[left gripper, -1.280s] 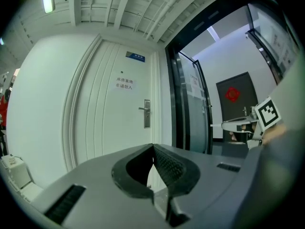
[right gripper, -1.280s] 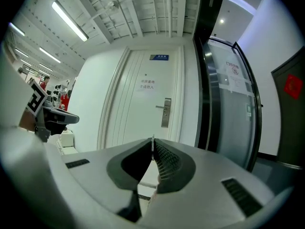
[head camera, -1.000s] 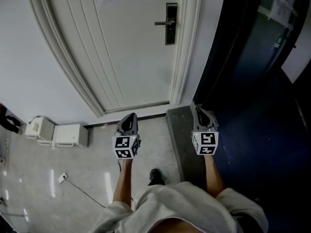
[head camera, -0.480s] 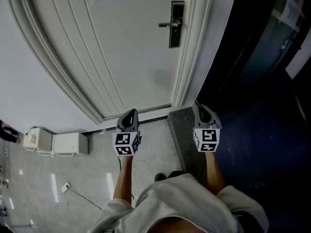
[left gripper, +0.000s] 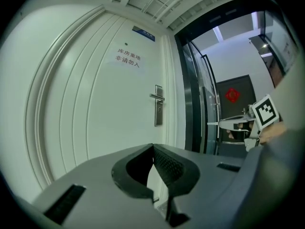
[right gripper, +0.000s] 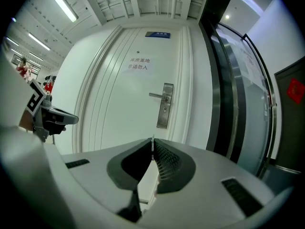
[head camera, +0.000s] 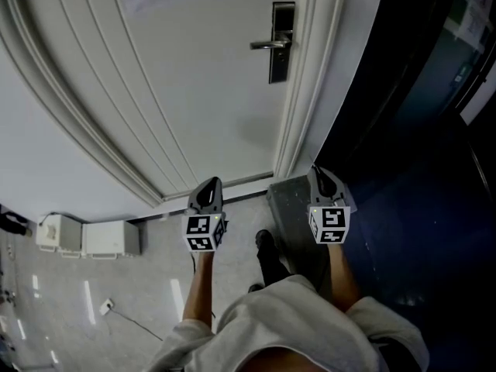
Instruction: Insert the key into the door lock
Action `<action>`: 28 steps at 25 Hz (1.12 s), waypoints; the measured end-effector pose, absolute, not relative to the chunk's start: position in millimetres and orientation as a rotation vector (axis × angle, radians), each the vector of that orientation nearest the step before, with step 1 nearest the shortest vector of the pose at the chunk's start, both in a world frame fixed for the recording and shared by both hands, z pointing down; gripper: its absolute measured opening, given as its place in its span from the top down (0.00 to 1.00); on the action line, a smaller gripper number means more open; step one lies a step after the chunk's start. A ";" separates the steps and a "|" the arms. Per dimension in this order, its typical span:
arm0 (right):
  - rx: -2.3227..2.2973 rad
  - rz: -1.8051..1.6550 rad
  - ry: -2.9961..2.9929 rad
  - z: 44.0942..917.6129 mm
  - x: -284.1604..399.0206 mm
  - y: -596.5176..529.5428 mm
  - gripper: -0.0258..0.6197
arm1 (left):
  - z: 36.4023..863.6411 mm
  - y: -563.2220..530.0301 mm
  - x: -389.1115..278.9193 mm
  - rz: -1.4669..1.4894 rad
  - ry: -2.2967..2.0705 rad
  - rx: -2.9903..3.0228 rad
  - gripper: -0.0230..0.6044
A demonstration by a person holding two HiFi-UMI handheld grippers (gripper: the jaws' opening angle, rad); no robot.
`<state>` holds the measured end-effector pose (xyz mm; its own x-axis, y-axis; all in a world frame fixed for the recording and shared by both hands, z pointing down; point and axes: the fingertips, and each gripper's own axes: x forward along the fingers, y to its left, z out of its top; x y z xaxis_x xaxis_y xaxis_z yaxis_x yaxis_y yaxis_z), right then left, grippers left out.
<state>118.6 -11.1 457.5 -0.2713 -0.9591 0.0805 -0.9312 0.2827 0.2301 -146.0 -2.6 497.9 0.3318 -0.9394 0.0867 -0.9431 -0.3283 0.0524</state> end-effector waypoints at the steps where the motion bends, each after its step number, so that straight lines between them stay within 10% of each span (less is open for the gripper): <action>1: 1.755 -0.200 -2.350 458.7 118.8 -19.5 0.91 | 499.2 -10.2 -145.2 0.068 -1.765 2.486 0.93; 28: 1.611 -0.279 -2.537 415.6 117.7 -318.7 0.91 | 448.9 -301.4 -112.1 0.098 -1.897 2.467 0.93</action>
<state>117.7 -318.7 415.6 -0.4247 -0.9053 0.0048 -0.8826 0.4152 0.2203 -112.1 -301.4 448.9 0.2556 -0.9645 0.0666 -0.9662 -0.2572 -0.0161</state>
